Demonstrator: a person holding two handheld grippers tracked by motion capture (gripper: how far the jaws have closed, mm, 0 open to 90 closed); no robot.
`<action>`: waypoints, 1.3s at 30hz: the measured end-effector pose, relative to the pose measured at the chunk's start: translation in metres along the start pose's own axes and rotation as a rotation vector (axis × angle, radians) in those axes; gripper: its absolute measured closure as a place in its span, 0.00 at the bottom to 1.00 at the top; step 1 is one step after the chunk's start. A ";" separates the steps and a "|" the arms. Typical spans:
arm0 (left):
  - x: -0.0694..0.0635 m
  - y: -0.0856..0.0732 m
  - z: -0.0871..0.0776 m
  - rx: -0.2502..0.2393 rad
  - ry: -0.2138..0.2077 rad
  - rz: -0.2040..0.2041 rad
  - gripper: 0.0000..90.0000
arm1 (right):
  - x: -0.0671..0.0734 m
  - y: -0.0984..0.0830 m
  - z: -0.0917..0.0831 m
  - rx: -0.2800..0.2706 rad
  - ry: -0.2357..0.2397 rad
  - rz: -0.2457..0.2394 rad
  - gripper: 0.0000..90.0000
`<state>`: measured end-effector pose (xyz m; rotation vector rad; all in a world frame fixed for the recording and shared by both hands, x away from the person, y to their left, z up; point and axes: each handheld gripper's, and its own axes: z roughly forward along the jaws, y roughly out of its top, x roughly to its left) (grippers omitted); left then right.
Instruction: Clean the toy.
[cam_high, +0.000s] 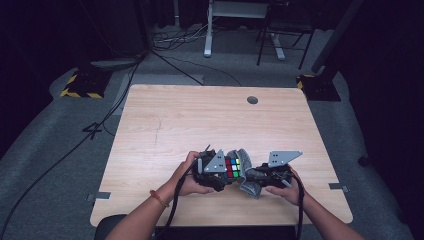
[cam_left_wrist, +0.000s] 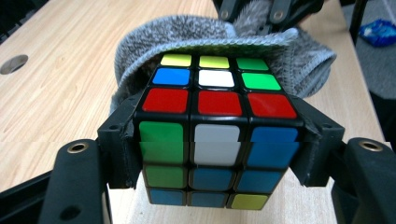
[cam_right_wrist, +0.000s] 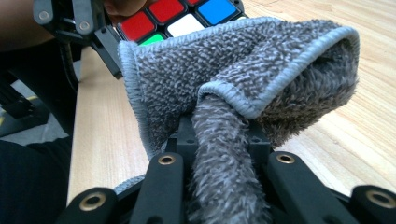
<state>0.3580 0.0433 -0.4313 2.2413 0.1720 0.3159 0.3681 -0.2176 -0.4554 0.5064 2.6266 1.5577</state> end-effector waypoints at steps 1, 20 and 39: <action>0.000 0.000 0.001 0.003 0.000 0.004 0.35 | 0.000 0.000 0.000 -0.005 0.002 0.002 0.84; -0.006 0.008 0.003 0.029 -0.023 0.030 0.37 | 0.001 0.002 0.002 0.040 -0.122 -0.029 0.83; -0.008 0.004 0.011 0.071 -0.054 0.033 0.37 | 0.013 0.009 -0.009 -0.019 -0.083 -0.081 0.83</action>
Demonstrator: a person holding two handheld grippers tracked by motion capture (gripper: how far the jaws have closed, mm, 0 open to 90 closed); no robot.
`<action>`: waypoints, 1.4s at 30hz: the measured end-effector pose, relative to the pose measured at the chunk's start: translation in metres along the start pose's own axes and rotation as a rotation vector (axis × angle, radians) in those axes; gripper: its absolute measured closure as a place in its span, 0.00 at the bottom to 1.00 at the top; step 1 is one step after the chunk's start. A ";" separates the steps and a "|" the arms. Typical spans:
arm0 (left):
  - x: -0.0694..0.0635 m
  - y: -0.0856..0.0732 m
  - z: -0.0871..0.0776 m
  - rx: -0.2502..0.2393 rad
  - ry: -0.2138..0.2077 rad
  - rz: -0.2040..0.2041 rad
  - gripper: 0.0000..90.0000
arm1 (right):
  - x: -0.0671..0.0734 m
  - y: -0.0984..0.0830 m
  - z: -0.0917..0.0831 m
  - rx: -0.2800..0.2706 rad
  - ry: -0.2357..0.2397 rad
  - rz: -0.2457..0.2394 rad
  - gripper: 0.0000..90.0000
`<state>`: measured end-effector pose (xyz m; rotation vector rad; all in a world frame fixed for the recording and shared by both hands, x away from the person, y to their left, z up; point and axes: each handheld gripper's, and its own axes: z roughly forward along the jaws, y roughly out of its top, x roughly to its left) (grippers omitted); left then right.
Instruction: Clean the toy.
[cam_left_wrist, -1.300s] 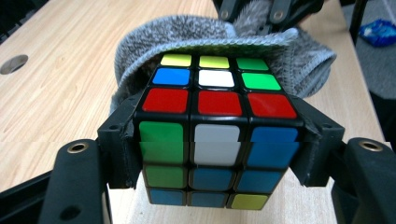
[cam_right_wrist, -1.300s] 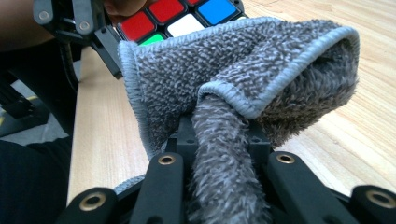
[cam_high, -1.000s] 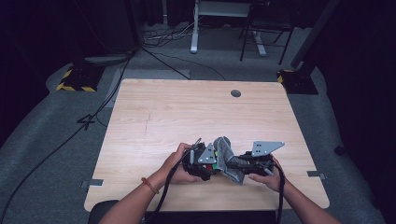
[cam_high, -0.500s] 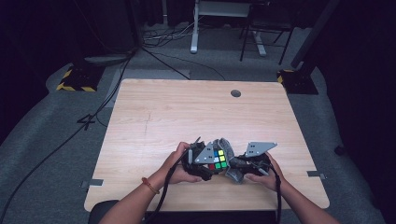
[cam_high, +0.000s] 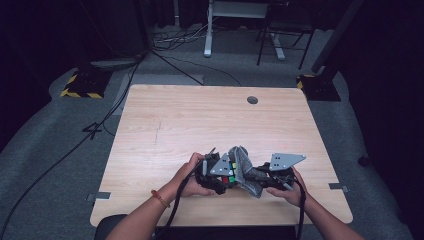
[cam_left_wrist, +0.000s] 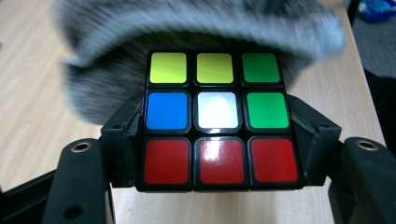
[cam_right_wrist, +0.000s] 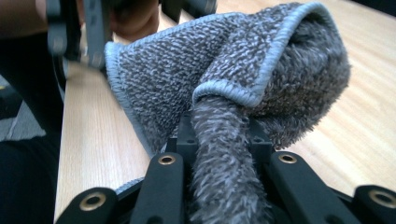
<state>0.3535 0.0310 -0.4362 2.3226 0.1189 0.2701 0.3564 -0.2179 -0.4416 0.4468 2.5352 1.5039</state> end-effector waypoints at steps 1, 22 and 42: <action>-0.002 0.001 0.001 -0.002 -0.005 0.005 0.37 | -0.001 0.001 -0.001 -0.009 -0.008 0.007 0.83; 0.001 0.002 -0.012 -0.092 0.013 -0.007 0.36 | -0.014 -0.015 0.013 0.095 0.051 0.077 0.83; 0.003 -0.002 0.003 -0.002 0.034 -0.001 0.36 | -0.009 -0.007 0.010 0.074 0.026 0.062 0.83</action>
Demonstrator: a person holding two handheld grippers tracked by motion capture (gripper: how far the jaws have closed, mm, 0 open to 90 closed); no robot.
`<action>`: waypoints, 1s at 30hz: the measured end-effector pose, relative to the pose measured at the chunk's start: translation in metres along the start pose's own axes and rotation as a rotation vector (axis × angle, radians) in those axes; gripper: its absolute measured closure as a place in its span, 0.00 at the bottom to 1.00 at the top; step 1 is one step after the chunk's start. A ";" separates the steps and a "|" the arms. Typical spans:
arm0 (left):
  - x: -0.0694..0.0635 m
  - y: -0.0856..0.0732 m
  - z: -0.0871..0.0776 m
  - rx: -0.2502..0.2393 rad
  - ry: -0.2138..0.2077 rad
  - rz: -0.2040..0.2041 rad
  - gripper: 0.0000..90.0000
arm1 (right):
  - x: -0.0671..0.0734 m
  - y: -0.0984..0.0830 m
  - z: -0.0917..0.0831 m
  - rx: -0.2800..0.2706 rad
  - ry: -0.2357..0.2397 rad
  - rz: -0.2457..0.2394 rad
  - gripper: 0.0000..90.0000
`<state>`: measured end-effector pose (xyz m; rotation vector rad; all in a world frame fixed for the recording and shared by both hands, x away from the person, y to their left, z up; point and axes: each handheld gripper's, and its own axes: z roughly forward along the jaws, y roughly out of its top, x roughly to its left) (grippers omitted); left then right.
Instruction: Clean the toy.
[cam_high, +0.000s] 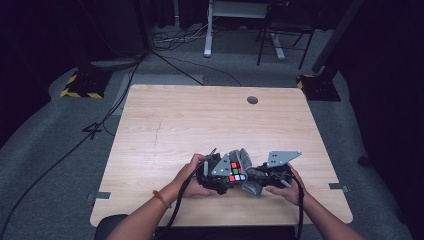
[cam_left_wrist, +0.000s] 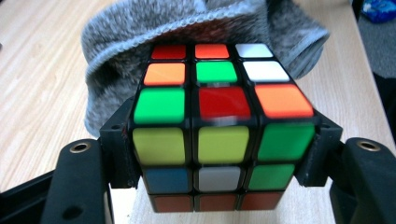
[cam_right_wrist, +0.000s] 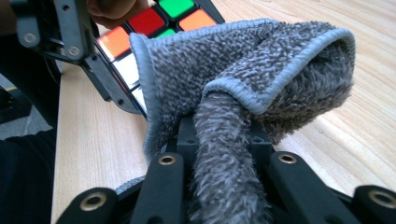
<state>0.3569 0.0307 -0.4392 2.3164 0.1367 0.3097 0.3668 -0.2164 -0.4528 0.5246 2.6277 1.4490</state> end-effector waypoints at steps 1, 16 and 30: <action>0.000 0.000 0.000 0.000 0.005 -0.001 0.37 | 0.001 0.001 0.000 0.002 -0.010 -0.007 0.83; -0.004 0.004 0.014 0.091 0.029 0.018 0.37 | 0.018 0.015 -0.015 -0.076 0.005 -0.077 0.82; -0.003 0.000 0.010 0.075 0.003 0.006 0.37 | -0.006 0.004 -0.005 -0.043 -0.094 0.008 0.82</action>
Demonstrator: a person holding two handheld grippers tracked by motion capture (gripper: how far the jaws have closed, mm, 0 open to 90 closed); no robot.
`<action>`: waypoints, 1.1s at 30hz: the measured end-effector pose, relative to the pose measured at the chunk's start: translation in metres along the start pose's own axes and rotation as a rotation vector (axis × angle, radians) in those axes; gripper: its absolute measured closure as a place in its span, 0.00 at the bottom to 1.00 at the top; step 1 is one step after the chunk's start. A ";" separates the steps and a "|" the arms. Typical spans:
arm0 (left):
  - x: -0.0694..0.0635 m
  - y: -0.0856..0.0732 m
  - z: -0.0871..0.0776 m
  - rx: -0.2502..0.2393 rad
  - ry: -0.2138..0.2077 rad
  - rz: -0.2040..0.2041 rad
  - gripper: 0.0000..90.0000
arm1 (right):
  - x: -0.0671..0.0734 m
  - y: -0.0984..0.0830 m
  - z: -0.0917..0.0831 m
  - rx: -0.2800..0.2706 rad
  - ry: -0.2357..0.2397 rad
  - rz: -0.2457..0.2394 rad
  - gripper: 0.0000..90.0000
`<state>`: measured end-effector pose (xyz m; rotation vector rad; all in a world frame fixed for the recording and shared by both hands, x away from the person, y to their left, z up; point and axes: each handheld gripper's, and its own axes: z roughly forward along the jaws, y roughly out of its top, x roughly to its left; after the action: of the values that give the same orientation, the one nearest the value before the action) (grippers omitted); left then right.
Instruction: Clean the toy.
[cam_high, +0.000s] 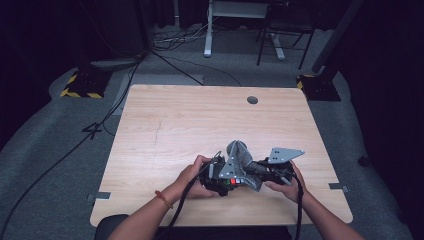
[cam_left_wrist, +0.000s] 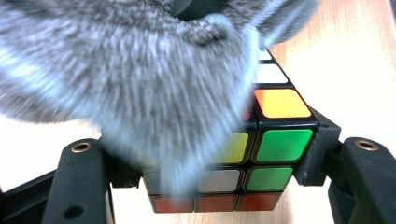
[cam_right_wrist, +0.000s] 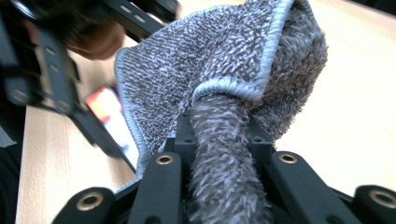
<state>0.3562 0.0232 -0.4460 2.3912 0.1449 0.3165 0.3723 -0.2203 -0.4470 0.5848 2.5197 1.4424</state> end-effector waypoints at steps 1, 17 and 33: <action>0.000 0.000 -0.002 -0.022 0.005 -0.002 0.37 | -0.002 -0.002 0.000 0.017 -0.009 -0.001 0.83; 0.004 -0.001 -0.002 -0.051 0.002 -0.038 0.36 | 0.006 -0.003 -0.003 -0.013 0.094 0.010 0.83; 0.000 0.002 -0.001 -0.054 -0.002 -0.017 0.37 | 0.003 -0.001 -0.002 0.022 0.030 -0.014 0.83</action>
<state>0.3563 0.0225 -0.4439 2.3355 0.1540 0.3065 0.3692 -0.2208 -0.4467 0.5515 2.5610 1.4305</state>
